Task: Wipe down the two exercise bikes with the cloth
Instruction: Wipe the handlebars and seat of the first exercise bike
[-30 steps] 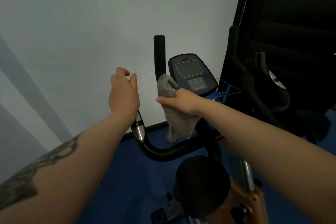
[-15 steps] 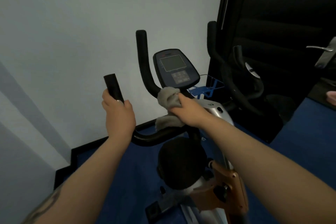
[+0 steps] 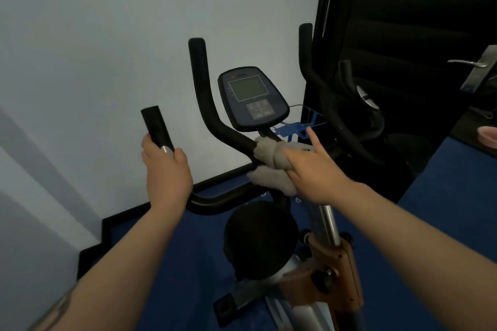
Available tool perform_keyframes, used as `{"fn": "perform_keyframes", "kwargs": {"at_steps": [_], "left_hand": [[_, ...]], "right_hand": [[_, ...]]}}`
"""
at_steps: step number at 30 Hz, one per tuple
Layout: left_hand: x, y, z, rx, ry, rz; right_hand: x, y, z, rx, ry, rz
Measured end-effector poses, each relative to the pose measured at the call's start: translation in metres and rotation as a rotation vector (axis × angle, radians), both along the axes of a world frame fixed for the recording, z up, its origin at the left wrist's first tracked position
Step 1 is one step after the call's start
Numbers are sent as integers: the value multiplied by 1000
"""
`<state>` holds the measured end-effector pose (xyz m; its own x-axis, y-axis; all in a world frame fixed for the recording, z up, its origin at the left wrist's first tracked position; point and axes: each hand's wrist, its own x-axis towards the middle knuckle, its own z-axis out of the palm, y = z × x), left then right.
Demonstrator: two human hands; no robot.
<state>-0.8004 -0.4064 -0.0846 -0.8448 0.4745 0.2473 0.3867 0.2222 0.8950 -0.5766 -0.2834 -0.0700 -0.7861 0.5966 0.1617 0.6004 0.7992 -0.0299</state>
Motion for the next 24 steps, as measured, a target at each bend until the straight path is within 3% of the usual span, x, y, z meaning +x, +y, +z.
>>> {"fn": "perform_keyframes", "kwargs": {"at_steps": [5, 8, 12, 17, 22, 24], "left_hand": [[2, 0, -1, -7, 26, 24], [0, 1, -2, -18, 20, 27], [0, 2, -3, -7, 17, 28], [-2, 1, -4, -6, -14, 10], [-3, 1, -2, 18, -53, 9], [-1, 2, -2, 25, -34, 24]], "right_hand": [[-20, -39, -23, -160, 281, -47], [-3, -40, -23, -266, 383, 108], [16, -32, -21, -362, 325, 205], [-21, -18, -9, -309, 169, -6], [1, -44, -24, -416, 459, 147], [4, -46, -29, -483, 437, 165]]}}
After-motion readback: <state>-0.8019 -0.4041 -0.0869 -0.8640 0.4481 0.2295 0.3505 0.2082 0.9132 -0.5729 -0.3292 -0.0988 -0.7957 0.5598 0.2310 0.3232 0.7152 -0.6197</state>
